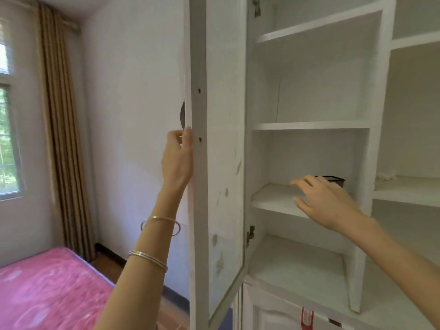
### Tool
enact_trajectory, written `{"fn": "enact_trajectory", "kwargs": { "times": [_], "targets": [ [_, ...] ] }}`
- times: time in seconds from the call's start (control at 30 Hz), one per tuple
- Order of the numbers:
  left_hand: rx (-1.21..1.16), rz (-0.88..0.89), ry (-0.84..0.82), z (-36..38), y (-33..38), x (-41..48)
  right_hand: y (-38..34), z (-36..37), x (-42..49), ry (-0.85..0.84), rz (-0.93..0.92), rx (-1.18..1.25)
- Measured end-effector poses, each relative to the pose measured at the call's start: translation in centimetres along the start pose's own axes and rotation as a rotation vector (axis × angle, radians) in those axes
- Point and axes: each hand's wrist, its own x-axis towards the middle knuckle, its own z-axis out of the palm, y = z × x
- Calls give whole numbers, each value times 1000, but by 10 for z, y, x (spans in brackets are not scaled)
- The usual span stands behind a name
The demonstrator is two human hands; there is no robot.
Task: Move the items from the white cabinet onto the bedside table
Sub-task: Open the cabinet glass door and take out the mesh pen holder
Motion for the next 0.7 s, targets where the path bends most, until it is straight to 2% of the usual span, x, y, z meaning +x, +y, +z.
{"fn": "enact_trajectory", "kwargs": {
  "times": [0.07, 0.17, 0.37, 0.53, 0.6, 0.7],
  "targets": [
    [200, 80, 6, -4, -4, -8, -15, 5, 7, -5, -34, 24],
    [322, 111, 27, -11, -10, -4, -32, 10, 13, -4, -62, 60],
    [350, 156, 80, -10, -17, -1, -47, 12, 12, -14, -52, 50],
    [258, 168, 29, -10, -22, 0, -37, 20, 4, -23, 0, 36],
    [294, 262, 89, -9, -21, -8, -31, 23, -2, -12, 35, 35],
    [502, 487, 222, -3, -14, -26, -20, 25, -11, -23, 105, 25]
  ]
}}
